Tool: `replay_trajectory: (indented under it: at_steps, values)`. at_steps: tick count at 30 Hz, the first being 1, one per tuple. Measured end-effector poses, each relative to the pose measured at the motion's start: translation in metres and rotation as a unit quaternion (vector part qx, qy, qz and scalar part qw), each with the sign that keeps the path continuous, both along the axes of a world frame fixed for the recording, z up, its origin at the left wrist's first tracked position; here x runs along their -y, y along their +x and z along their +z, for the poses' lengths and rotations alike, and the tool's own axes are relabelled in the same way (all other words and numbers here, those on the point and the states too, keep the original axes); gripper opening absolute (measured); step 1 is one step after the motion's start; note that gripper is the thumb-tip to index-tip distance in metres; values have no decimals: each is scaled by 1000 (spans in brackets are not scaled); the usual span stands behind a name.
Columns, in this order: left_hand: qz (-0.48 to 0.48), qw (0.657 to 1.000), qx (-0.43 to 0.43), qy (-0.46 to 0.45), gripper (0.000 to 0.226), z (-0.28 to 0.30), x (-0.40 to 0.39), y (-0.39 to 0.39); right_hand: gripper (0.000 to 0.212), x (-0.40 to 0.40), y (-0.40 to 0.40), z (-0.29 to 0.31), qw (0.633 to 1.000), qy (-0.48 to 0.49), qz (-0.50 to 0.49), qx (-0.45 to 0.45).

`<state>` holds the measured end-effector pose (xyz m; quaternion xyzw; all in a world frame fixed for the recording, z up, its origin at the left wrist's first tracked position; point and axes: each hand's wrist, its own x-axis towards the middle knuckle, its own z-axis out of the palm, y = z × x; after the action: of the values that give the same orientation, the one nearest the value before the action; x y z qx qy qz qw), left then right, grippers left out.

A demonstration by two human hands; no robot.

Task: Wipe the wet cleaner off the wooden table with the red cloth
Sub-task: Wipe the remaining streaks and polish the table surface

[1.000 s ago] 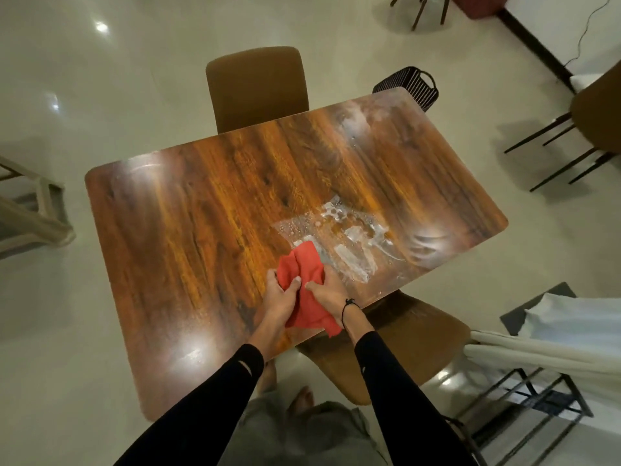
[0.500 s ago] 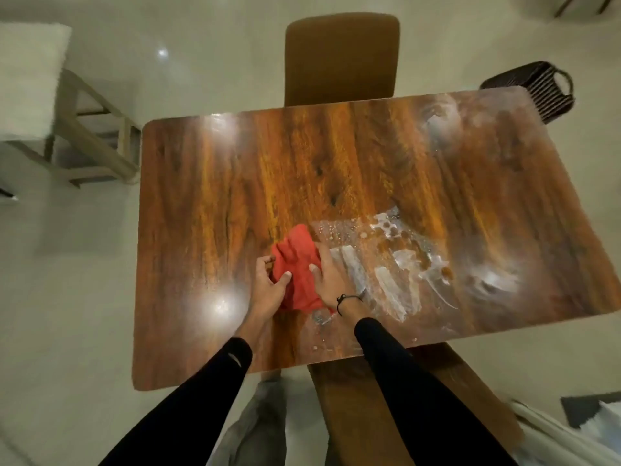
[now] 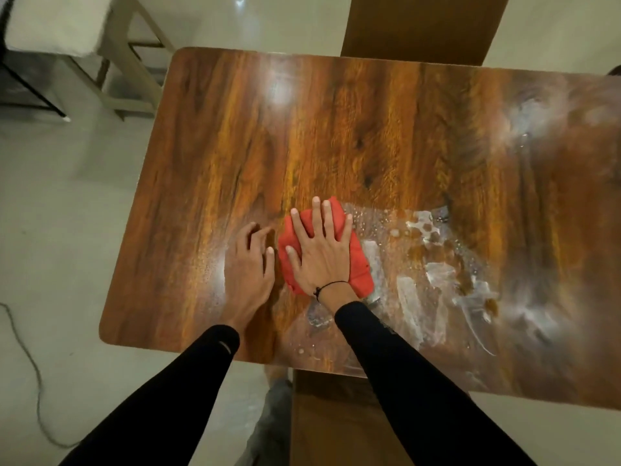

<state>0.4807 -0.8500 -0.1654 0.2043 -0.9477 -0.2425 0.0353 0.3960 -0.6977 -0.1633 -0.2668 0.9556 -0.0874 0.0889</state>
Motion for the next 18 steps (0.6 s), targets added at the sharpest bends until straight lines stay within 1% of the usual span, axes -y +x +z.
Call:
replay_trajectory:
  at_steps: [2, 4, 9, 12, 14, 18]
  values:
    - [-35, 998, 37, -37, 49, -11, 7, 6, 71, 2, -2, -13, 1000, 5, 3, -17]
    - [-49, 996, 37, -67, 53, -19, 10, 9, 68, -1, -8, -22, 999, 7, 11, -36]
    - [-50, 995, 44, -80, 53, -25, 8, 9, 67, -10, -39, -22, 998, 12, -32, -45]
    - [-57, 993, 49, -87, 53, -23, 11, 8, 68, -28, -66, -20, 994, 18, -96, -46]
    - [-56, 993, 53, -88, 53, -23, 11, 9, 69, -53, -82, -19, 986, 31, -160, -40]
    - [-62, 992, 54, -92, 52, -21, 12, 10, 70, -92, -94, -15, 950, 51, -305, -30]
